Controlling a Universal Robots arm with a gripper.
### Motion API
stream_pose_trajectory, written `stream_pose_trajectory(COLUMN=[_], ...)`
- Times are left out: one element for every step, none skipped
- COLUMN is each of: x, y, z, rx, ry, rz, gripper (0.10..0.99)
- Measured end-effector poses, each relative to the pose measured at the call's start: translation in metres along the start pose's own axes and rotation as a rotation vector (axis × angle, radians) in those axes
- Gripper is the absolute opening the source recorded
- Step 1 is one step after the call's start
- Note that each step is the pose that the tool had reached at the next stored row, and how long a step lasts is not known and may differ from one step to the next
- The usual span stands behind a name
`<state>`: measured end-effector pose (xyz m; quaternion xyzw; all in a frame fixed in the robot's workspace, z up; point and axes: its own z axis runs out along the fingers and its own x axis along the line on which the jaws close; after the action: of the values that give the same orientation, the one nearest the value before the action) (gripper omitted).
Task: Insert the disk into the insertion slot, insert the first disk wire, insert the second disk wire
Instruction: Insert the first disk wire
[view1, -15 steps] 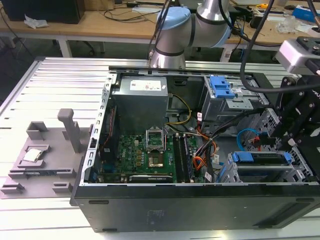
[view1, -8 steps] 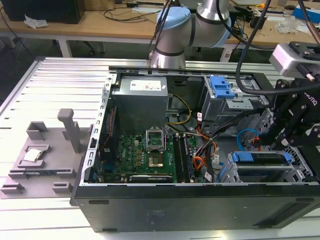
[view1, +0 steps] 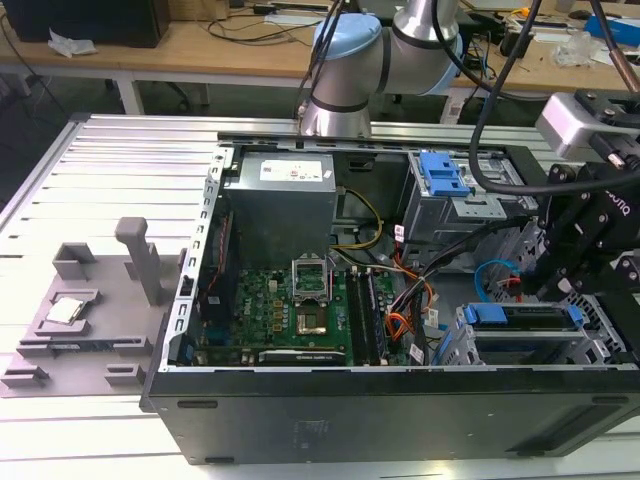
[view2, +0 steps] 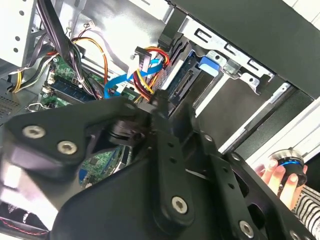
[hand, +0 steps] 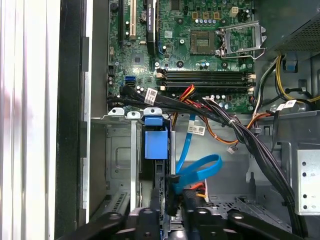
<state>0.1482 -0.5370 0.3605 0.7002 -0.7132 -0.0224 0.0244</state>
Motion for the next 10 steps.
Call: stream_pose_trajectory(x=[0.0, 0.0, 0.0, 0.0, 0.0, 0.0, 0.0, 0.0, 0.0, 0.0], y=[0.0, 0.0, 0.0, 0.0, 0.0, 0.0, 0.0, 0.0, 0.0, 0.0], z=[0.0, 0.0, 0.0, 0.0, 0.0, 0.0, 0.0, 0.0, 0.0, 0.0], rx=[0.0, 0.0, 0.0, 0.0, 0.0, 0.0, 0.0, 0.0, 0.0, 0.0], ry=[0.0, 0.0, 0.0, 0.0, 0.0001, 0.0001, 0.0001, 0.0001, 0.0002, 0.0002], rz=[0.0, 0.0, 0.0, 0.0, 0.0, 0.0, 0.0, 0.0, 0.0, 0.0], gripper=[0.216, 0.216, 0.173, 0.173, 0.173, 0.173, 0.173, 0.173, 0.173, 0.173])
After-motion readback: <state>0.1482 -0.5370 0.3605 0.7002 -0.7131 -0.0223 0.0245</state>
